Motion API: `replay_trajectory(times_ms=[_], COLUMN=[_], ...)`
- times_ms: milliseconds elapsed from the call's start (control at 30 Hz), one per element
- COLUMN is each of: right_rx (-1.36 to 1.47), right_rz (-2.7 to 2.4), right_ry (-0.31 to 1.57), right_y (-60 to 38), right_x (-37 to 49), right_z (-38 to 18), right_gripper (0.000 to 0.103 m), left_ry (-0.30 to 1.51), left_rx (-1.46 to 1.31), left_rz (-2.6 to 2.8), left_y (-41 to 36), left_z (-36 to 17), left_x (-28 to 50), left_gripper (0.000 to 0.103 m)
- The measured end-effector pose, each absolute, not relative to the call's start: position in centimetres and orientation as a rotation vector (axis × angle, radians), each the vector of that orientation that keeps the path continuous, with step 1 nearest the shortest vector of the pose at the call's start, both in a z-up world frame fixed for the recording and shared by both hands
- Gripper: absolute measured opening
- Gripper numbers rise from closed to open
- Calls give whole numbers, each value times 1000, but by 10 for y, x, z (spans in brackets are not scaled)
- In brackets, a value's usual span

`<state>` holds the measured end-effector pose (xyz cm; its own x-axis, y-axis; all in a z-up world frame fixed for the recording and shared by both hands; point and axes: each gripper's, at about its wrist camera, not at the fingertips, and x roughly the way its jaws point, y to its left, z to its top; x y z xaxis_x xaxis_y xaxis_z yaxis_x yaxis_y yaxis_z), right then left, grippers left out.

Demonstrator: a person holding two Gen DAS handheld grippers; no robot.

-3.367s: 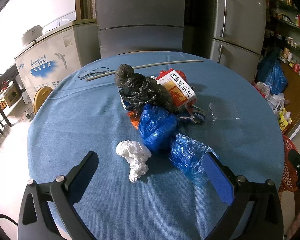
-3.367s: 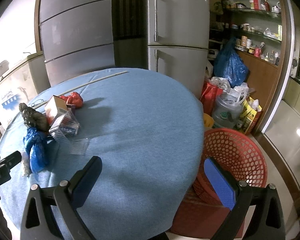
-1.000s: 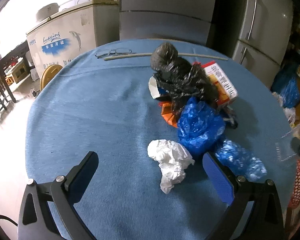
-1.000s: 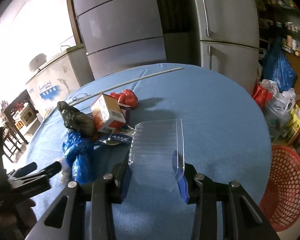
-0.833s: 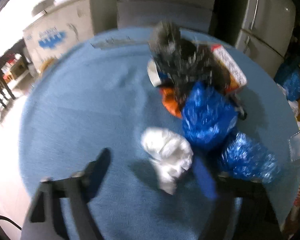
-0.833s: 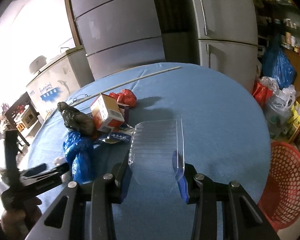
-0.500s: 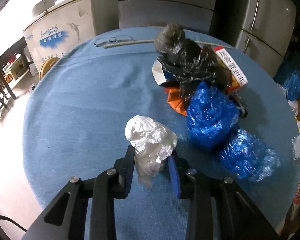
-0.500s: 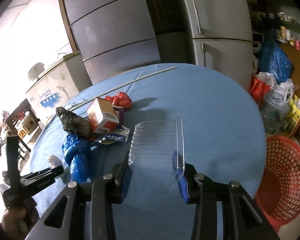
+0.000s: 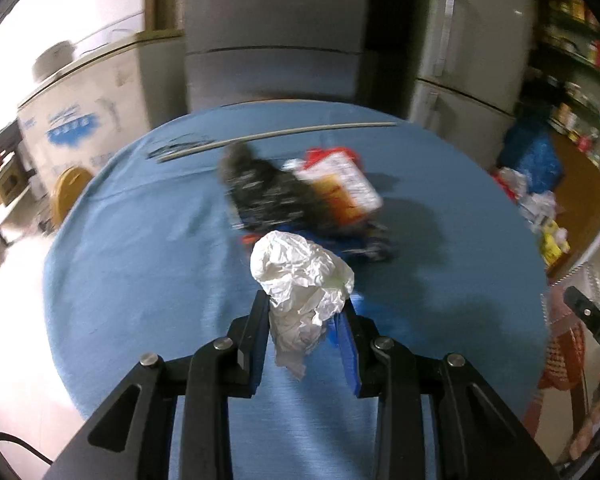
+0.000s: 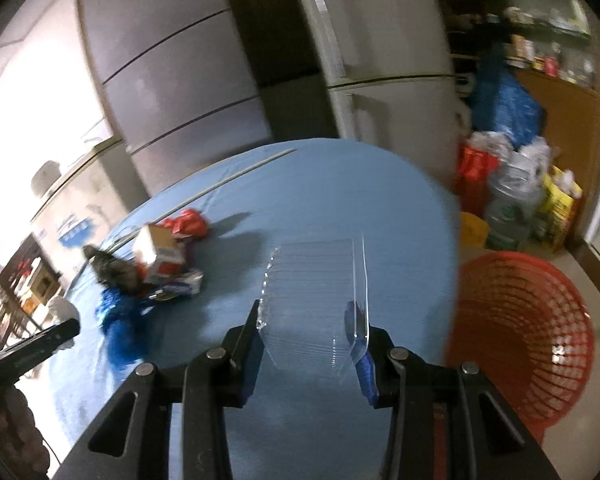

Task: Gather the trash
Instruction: 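Carry the tray and tissue to the red basket and open both tools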

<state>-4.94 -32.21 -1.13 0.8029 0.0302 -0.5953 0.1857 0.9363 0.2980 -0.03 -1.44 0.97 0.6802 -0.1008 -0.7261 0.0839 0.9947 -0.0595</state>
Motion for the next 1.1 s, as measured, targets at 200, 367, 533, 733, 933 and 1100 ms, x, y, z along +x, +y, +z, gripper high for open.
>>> replay_trajectory(times_ms=[200,367,533,733,933,1100], right_rx=[404,432,473,510,519,524], right_rz=[-230,-326,-351,-344,-360,-363], right_ry=[639,645,661,713,775,822], right_y=[-384,-429,-460,-487,-506,-515], right_x=[-76,-94,-98,-94,-86,-80], right_z=[-22,-30,-41,-65,-91,-104], right_gripper=[42,42,42,42,42,47], left_ry=[804,784,779,792,811,822], left_rx=[47,107,138,207,256,285], left_rz=[-239,-364,-481,-597,-663,-704], left_y=[-71,-129,-179,-240,-282,-310], left_z=[20,28,31,24,17,13], left_x=[0,0,-2,-5,-6,-4], left_gripper=[33,33,33,33,33,33])
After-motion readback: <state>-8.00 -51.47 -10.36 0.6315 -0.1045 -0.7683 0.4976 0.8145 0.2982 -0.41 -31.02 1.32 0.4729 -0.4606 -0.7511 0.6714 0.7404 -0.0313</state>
